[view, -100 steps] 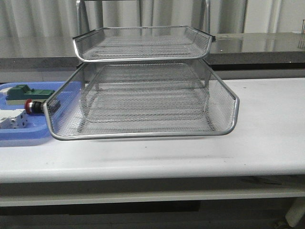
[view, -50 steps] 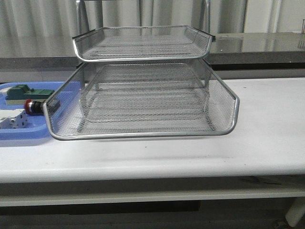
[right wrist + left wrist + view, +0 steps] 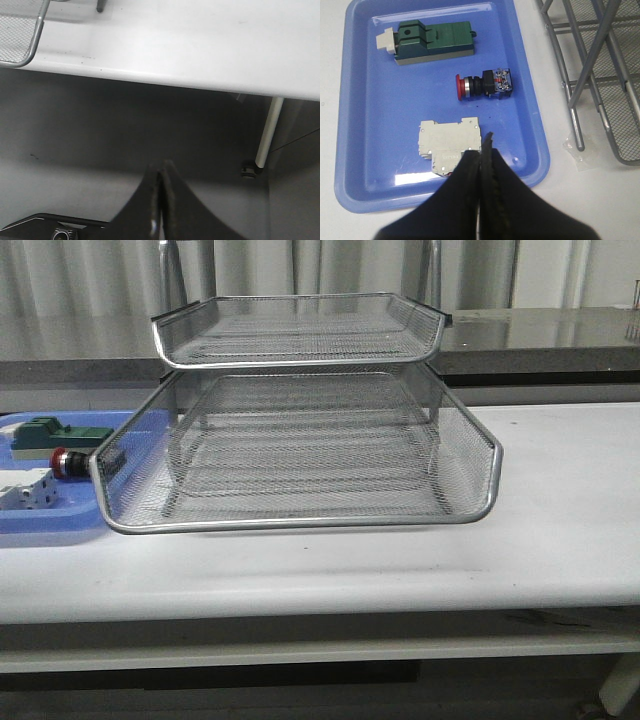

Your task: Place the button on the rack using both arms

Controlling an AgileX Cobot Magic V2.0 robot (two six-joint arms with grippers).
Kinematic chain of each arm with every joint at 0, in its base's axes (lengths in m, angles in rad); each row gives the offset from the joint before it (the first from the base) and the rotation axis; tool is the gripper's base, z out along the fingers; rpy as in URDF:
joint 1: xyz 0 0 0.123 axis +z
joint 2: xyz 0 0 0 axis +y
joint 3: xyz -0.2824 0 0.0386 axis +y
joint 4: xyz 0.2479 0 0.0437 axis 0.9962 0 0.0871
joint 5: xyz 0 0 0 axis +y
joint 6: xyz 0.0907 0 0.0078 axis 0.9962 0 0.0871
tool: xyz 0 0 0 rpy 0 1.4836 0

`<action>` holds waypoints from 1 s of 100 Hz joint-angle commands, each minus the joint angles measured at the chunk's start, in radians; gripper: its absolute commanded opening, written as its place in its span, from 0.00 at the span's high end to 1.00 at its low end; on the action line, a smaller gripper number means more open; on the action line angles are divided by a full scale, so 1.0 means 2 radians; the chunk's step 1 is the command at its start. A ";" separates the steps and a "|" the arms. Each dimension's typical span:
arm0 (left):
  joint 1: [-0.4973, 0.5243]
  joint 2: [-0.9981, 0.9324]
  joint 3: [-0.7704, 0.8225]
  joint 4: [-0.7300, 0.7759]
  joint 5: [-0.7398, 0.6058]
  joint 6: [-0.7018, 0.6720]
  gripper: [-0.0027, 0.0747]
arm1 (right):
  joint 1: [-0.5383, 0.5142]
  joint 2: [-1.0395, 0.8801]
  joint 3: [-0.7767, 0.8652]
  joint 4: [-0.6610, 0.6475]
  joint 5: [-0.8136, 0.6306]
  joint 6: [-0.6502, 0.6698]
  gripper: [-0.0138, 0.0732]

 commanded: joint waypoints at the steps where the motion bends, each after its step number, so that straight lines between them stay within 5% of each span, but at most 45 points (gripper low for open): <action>1: -0.004 -0.016 -0.022 0.003 -0.013 0.004 0.91 | -0.001 0.002 -0.016 -0.006 -0.025 -0.001 0.92; 8: -0.004 -0.016 -0.022 0.010 -0.006 0.004 0.80 | -0.001 0.002 -0.016 -0.006 -0.025 -0.001 0.92; 26: -0.004 -0.016 -0.022 0.023 0.010 0.004 0.29 | -0.001 0.002 -0.016 -0.006 -0.025 -0.001 0.92; 33: -0.004 -0.016 -0.022 0.024 0.012 0.004 0.19 | -0.001 0.002 -0.016 -0.006 -0.025 -0.001 0.92; 67: -0.004 -0.016 -0.022 0.008 -0.026 0.009 0.19 | -0.001 0.002 -0.016 -0.006 -0.025 -0.001 0.92; 100: -0.004 0.066 -0.134 0.008 0.037 0.169 0.19 | -0.001 0.002 -0.016 -0.006 -0.025 -0.001 0.92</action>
